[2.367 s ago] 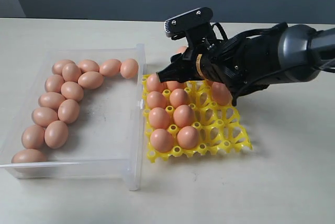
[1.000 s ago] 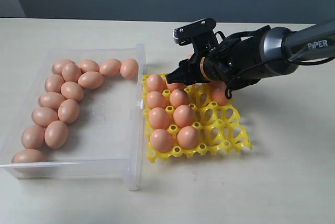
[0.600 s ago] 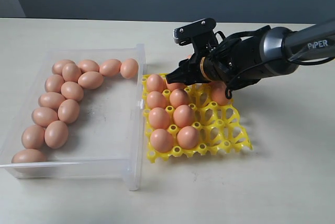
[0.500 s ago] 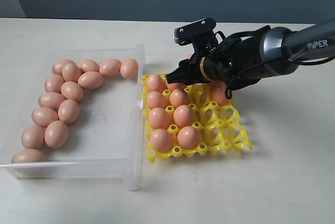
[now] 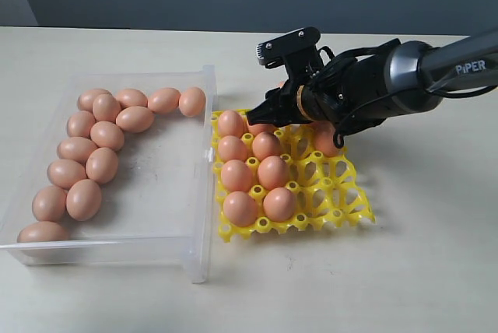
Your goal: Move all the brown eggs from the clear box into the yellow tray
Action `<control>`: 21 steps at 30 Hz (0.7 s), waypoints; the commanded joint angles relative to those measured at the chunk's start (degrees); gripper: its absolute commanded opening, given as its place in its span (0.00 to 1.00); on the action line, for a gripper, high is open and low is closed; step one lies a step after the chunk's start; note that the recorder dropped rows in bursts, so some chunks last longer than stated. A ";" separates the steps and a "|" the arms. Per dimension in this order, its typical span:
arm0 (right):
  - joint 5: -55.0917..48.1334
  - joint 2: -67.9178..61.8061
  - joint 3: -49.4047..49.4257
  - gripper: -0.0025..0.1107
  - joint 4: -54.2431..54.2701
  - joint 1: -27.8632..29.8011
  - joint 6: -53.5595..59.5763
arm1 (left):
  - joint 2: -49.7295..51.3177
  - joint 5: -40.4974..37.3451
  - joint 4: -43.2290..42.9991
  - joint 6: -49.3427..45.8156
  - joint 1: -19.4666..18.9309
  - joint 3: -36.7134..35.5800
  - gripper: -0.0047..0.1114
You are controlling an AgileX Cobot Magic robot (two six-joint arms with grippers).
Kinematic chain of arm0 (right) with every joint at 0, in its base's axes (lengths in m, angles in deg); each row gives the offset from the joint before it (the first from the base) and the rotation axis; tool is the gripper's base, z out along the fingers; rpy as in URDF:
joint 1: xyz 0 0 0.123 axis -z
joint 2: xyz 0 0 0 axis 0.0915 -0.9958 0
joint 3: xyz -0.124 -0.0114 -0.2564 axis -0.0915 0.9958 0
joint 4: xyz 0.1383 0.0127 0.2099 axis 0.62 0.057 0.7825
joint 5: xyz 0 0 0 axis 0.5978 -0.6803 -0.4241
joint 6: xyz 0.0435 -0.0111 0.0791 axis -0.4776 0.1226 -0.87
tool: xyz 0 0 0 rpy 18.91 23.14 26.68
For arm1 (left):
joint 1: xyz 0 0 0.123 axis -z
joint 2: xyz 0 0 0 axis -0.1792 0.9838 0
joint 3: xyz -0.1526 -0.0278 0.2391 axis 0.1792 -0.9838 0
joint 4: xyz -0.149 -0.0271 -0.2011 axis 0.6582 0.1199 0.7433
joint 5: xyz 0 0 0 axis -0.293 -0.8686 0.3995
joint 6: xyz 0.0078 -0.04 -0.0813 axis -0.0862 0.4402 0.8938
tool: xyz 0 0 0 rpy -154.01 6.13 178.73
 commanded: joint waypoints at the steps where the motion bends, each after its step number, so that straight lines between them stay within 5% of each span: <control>1: -0.55 0.02 -0.23 0.43 -0.11 0.11 0.62 | -0.28 0.59 0.00 0.15 0.07 -0.23 0.04; 21: -0.19 0.50 -0.23 0.43 4.85 0.11 2.46 | -0.28 0.59 0.00 0.15 0.07 -0.23 0.04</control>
